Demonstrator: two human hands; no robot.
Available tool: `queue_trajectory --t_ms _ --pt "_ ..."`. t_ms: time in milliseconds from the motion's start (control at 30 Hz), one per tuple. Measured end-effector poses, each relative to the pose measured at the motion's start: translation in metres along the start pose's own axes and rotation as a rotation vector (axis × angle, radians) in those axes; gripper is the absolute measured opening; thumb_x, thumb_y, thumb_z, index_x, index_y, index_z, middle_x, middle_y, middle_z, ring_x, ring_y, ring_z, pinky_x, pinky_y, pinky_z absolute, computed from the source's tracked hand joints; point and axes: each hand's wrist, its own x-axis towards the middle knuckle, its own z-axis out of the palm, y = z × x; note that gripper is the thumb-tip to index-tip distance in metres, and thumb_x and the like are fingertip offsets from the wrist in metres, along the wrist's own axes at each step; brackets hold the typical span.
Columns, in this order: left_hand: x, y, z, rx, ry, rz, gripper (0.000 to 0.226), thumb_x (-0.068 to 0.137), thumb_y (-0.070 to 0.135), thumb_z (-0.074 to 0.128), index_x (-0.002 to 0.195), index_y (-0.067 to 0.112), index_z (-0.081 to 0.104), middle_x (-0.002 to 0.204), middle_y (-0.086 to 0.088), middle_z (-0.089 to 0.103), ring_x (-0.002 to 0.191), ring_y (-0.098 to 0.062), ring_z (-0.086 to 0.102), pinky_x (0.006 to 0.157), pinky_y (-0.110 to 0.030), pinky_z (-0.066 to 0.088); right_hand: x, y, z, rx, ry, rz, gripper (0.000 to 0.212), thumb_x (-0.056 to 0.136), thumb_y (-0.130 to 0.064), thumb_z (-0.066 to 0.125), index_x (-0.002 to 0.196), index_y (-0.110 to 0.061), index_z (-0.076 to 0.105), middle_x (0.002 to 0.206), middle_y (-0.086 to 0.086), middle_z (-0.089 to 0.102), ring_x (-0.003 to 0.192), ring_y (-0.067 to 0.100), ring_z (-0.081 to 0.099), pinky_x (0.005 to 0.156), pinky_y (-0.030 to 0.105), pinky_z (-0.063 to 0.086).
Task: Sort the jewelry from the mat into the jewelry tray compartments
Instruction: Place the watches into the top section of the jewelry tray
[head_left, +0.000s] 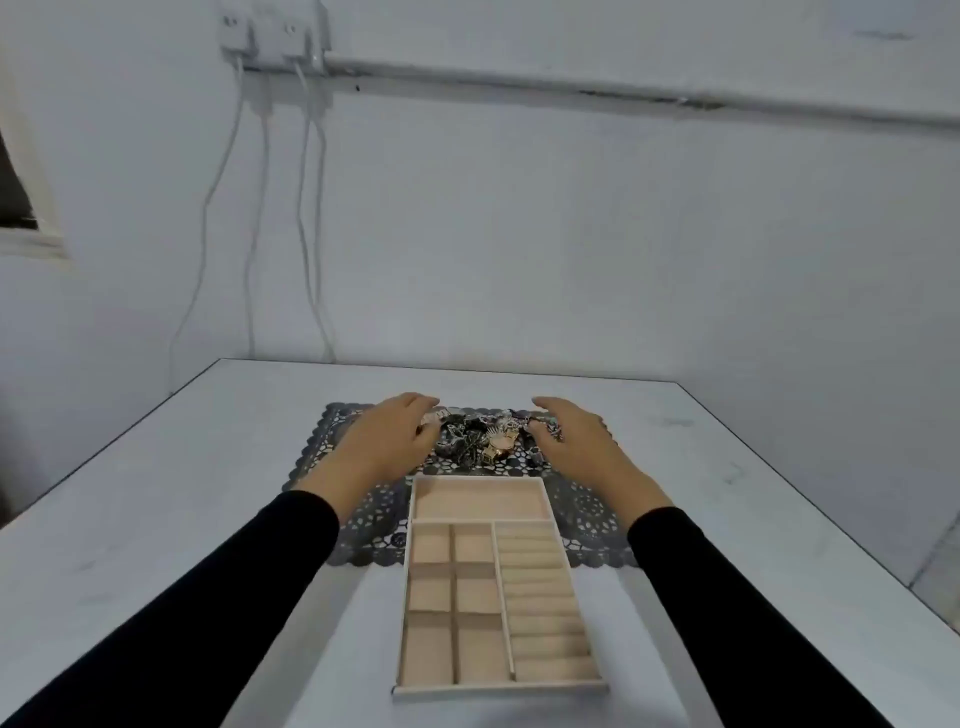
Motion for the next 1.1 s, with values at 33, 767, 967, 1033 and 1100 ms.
queue_trajectory --t_ms 33,767,967,1033,1100 --pt "-0.004 0.000 0.003 0.004 -0.031 -0.007 0.048 0.103 0.037 0.036 0.147 0.018 0.038 0.151 -0.002 0.041 0.136 -0.019 0.042 0.111 -0.037 0.035 -0.004 0.001 0.003 0.000 -0.010 0.001 0.047 0.100 -0.032 0.043 0.143 -0.014 0.039 0.147 0.002 0.042 0.135 0.017 0.039 0.110 0.031 0.030" --pt "-0.014 -0.021 0.049 -0.255 -0.139 -0.004 0.055 0.099 0.044 0.031 0.148 0.021 0.038 0.155 0.002 0.036 0.143 -0.014 0.031 0.116 -0.032 0.023 -0.015 0.029 0.046 0.185 -0.026 -0.015 0.042 0.096 -0.022 0.052 0.137 -0.014 0.049 0.139 0.001 0.052 0.129 0.012 0.046 0.102 0.018 0.031" --pt "0.009 -0.026 0.050 -0.292 -0.110 -0.004 0.043 0.103 0.035 0.040 0.145 0.026 0.044 0.150 0.006 0.043 0.137 -0.012 0.039 0.115 -0.035 0.031 0.011 0.035 0.047 0.194 0.028 -0.060 0.036 0.095 -0.023 0.056 0.130 -0.016 0.058 0.130 -0.002 0.059 0.121 0.010 0.052 0.100 0.021 0.038" --pt "0.017 -0.028 0.052 -0.283 -0.121 -0.004 0.043 0.102 0.036 0.043 0.144 0.027 0.045 0.147 0.006 0.047 0.132 -0.012 0.044 0.112 -0.035 0.034 0.022 0.037 0.049 0.183 0.026 -0.073 0.034 0.095 -0.025 0.056 0.128 -0.017 0.059 0.128 -0.003 0.061 0.119 0.009 0.053 0.098 0.018 0.036" --pt "0.024 -0.029 0.052 -0.281 -0.121 -0.004 0.041 0.101 0.035 0.045 0.142 0.028 0.047 0.138 0.005 0.054 0.124 -0.011 0.049 0.105 -0.031 0.038 0.032 0.039 0.052 0.178 0.011 -0.079 0.032 0.094 -0.027 0.057 0.125 -0.018 0.062 0.125 -0.005 0.063 0.117 0.006 0.054 0.096 0.015 0.035"
